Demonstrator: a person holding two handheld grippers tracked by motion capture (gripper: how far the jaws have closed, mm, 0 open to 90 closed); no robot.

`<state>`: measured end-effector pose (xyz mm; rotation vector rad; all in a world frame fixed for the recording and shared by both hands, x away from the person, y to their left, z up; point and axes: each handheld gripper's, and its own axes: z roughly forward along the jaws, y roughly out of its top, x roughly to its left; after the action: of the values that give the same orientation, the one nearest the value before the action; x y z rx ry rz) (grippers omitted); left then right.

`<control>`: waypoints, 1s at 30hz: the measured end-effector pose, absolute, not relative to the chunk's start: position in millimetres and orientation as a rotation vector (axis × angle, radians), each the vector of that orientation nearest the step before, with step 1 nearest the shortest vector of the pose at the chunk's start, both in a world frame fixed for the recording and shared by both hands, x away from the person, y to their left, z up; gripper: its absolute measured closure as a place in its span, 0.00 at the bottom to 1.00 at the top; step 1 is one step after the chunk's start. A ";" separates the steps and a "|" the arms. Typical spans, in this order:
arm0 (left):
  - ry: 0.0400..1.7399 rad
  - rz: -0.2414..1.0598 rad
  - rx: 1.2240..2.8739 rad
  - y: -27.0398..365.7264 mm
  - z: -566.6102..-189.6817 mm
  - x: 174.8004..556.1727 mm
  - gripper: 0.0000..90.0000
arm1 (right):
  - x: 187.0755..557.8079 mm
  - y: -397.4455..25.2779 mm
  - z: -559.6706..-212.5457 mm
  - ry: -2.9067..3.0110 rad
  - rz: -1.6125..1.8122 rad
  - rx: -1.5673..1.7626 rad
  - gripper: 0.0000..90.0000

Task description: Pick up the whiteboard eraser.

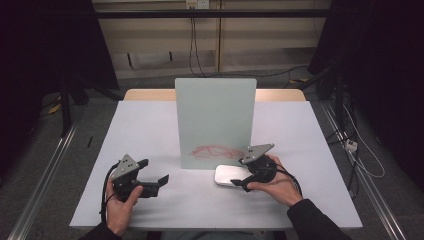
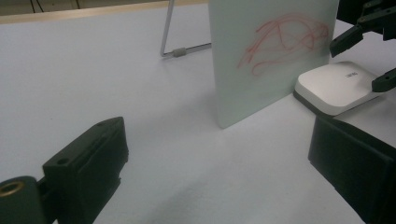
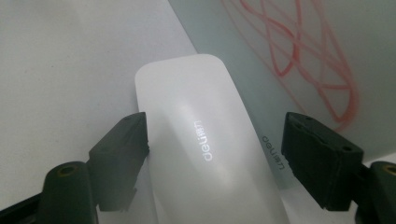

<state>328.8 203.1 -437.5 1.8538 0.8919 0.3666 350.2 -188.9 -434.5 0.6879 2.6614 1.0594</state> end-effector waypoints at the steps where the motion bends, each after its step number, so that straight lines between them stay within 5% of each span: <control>1: 0.892 0.364 1.854 203.1 -437.6 328.9 0.05 | 350.2 -188.9 -434.5 2.661 1.059 0.688 0.27; 30: 0.885 0.357 1.865 201.6 -438.3 328.8 0.05 | 361.4 -178.2 -444.3 2.819 0.923 0.516 0.32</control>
<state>328.8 201.6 -438.3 1.8646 0.8852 0.3572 361.4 -178.2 -444.3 0.5160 2.8195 0.9227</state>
